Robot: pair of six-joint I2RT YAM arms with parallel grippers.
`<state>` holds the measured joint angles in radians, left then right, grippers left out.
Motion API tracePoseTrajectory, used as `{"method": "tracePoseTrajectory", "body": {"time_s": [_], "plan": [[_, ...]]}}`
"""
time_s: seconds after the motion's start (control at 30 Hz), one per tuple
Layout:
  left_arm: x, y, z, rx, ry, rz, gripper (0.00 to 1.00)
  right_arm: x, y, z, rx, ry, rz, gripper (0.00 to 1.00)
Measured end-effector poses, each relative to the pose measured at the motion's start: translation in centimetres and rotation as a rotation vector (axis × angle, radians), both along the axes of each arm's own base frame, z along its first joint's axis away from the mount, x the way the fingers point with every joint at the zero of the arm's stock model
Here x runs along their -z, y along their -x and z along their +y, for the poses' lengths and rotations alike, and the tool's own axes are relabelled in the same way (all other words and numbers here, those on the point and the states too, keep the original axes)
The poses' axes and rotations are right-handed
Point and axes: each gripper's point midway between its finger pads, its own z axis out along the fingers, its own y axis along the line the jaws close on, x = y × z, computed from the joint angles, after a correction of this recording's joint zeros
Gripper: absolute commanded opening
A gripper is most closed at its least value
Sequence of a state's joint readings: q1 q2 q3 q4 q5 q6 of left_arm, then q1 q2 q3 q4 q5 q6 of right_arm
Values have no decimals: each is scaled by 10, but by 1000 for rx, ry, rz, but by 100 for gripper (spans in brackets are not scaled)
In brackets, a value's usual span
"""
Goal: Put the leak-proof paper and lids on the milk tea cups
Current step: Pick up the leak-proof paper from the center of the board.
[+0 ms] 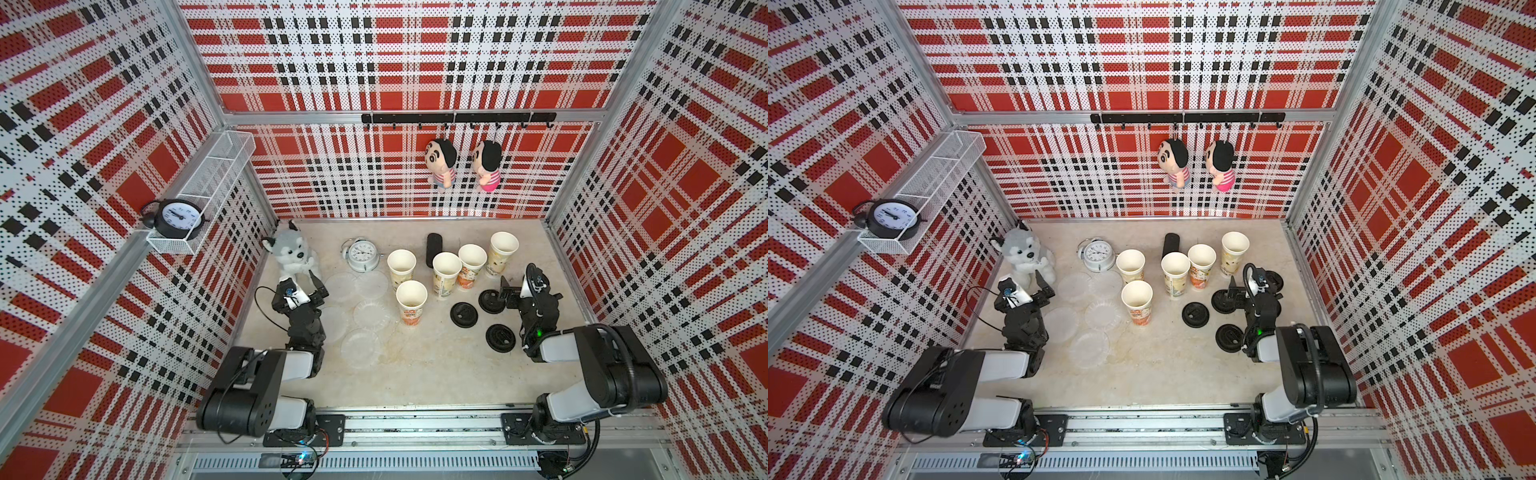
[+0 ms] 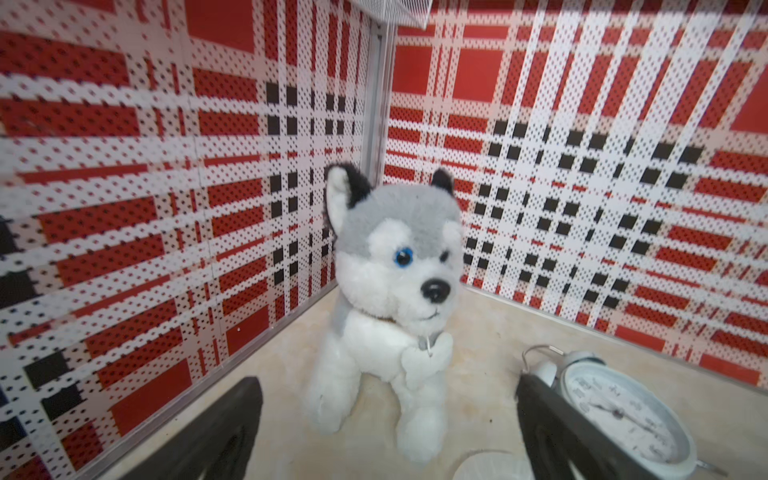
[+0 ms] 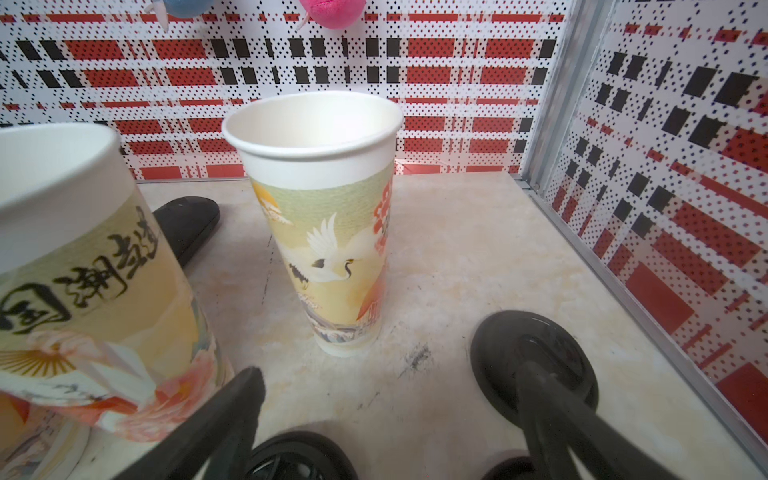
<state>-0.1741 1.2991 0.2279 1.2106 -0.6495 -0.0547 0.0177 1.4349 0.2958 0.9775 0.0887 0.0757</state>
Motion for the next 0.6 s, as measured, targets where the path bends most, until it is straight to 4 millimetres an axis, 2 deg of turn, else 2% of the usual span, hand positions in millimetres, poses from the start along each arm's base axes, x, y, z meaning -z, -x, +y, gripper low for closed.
{"method": "tracePoseTrajectory", "body": {"time_s": [0.07, 0.17, 0.2, 0.23, 0.3, 0.37, 0.47, 0.53, 0.6], "plan": [[-34, -1, -11, -5, 37, -54, 98, -31, -1, -5, 29, -14, -20, 94], [-85, -5, -26, 15, 121, -107, 98, -124, -10, -9, 57, -34, -179, 94], [-99, -6, -30, 25, 152, -108, 100, -163, -13, -11, 67, -49, -241, 92], [-109, -8, -32, 34, 190, -104, 99, -188, -14, -13, 78, -64, -246, 91], [-119, -11, -35, 47, 238, -63, 93, -217, -14, -13, 91, -97, -206, 91], [-120, -15, -38, 69, 270, 10, 90, -219, -13, -10, 105, -115, -113, 91], [-107, -20, -49, 128, 301, 169, 88, -193, -11, 2, 113, -117, 102, 92], [-89, -21, -62, 189, 323, 304, 84, -173, -5, 9, 117, -112, 239, 98], [-67, -18, -75, 253, 348, 427, 78, -162, 2, 13, 112, -104, 337, 100]]}}
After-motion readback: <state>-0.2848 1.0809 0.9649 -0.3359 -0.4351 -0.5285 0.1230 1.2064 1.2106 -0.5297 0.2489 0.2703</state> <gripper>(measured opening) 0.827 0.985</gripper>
